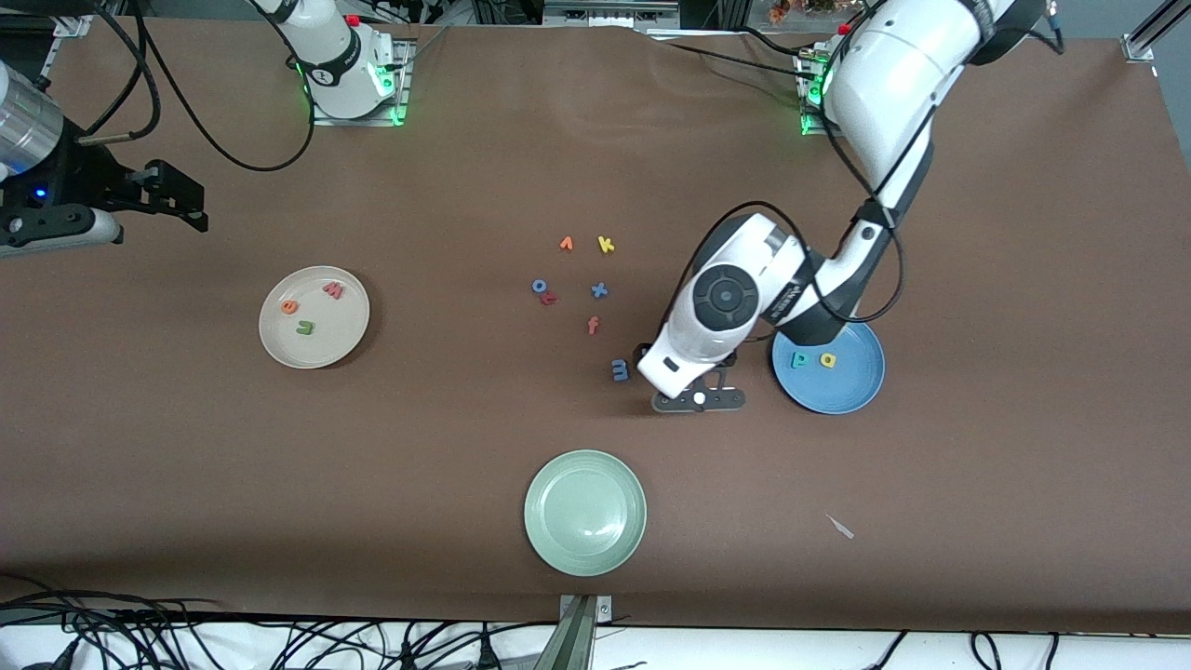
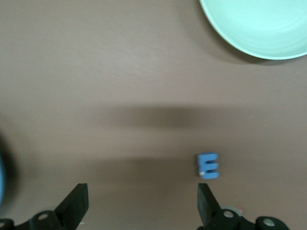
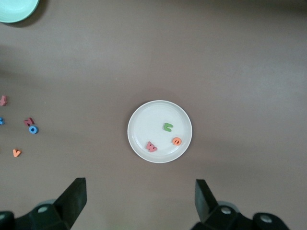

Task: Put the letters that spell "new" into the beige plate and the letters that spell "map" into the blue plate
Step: 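Grasp the blue E letter with the left gripper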

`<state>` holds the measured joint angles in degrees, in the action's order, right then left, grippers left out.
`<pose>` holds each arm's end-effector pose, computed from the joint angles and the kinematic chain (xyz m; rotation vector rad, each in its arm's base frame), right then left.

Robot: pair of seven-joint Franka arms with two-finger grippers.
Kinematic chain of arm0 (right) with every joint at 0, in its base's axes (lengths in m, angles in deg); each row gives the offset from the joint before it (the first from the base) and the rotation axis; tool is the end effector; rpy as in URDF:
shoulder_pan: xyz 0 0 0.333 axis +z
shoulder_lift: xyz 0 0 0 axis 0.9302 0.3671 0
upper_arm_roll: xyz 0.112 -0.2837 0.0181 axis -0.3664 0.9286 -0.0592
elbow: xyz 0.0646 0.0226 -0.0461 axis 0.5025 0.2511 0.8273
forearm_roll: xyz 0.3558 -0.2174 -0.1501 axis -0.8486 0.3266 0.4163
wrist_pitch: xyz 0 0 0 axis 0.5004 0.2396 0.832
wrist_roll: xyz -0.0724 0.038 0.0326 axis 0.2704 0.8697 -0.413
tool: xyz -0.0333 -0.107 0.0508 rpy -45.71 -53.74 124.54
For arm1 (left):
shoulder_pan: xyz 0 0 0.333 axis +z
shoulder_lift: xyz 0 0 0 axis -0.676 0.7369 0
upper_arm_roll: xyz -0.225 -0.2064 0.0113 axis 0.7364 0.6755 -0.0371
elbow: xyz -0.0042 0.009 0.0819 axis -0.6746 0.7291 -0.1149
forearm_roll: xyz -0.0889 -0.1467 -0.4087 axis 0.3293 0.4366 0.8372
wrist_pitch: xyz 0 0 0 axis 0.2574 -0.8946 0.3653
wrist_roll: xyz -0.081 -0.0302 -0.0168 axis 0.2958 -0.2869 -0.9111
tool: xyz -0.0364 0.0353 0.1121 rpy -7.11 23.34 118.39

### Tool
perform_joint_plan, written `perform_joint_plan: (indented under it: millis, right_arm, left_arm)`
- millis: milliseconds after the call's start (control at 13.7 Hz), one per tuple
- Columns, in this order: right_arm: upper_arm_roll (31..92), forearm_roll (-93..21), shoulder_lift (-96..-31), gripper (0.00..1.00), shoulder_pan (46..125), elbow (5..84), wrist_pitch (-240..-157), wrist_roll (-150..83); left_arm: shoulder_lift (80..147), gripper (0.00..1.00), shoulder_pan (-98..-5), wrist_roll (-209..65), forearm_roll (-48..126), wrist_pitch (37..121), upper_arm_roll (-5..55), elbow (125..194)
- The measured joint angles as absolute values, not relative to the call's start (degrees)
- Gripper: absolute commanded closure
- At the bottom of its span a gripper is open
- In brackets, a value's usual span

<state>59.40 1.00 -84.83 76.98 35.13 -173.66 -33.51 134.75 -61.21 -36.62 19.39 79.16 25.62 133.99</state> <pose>0.6132 0.0545 0.5888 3.1231 0.2700 -0.0104 0.6515 -0.4236 0.2196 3.0951 0.1259 -0.1210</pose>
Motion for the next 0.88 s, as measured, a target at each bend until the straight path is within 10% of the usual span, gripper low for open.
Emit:
perform_joint_plan:
  millis: [584,876]
  right_arm:
    - [59.27,0.99,-83.63,0.00,76.95,34.98,-173.09,-33.46]
    - [59.48,0.99,-83.36,0.00,76.85,34.98,-173.07,-33.46]
  left_arm:
    - [142.52,0.02,-68.95,-32.29,19.38,88.25,21.88,131.33]
    - [144.68,0.58,-70.79,-32.16,19.38,91.01,20.58,131.31]
